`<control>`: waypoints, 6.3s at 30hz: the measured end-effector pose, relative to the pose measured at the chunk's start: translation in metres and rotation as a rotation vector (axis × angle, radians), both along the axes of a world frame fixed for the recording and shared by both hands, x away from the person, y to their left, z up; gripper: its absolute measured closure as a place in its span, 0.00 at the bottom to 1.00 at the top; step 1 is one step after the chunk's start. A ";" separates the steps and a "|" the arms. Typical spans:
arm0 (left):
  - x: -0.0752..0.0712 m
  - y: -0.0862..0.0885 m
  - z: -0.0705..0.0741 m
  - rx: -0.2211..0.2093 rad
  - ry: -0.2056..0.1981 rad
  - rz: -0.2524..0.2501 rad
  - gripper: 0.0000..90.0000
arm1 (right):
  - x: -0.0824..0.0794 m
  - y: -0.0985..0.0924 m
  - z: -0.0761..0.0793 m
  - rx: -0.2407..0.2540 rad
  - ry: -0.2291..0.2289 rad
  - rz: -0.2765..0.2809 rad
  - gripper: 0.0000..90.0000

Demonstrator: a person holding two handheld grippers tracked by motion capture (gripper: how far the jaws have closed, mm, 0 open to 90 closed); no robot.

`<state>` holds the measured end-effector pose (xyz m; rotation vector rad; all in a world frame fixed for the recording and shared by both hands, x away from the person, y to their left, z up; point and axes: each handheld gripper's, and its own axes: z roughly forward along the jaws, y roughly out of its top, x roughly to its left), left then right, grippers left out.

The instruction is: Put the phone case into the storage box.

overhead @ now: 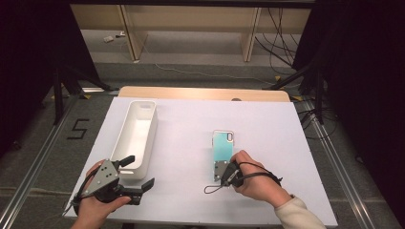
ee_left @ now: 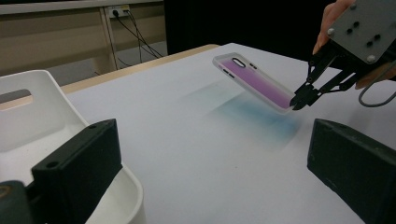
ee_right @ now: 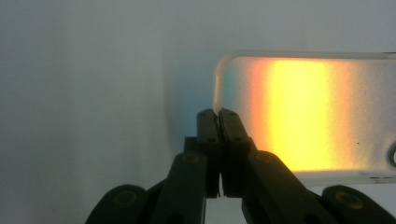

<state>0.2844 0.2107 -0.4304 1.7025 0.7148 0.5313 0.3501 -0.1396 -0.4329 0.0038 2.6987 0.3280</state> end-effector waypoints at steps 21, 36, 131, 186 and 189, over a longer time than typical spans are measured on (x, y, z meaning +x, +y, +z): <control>0.004 -0.006 -0.003 0.015 0.025 0.007 0.04 | -0.005 0.002 0.000 0.059 -0.139 0.021 0.99; 0.025 -0.027 -0.001 0.014 0.076 0.013 0.06 | -0.008 0.007 0.000 0.037 -0.193 0.036 0.99; 0.118 -0.132 -0.004 -0.122 0.393 -0.063 0.68 | -0.015 0.030 0.006 0.044 -0.273 0.096 0.99; 0.112 -0.118 0.015 -0.137 0.288 -0.095 0.92 | -0.012 0.004 0.015 0.516 -0.132 -0.133 0.36; 0.111 -0.117 0.015 -0.140 0.288 -0.083 0.92 | -0.013 0.000 0.017 0.565 -0.138 -0.149 0.35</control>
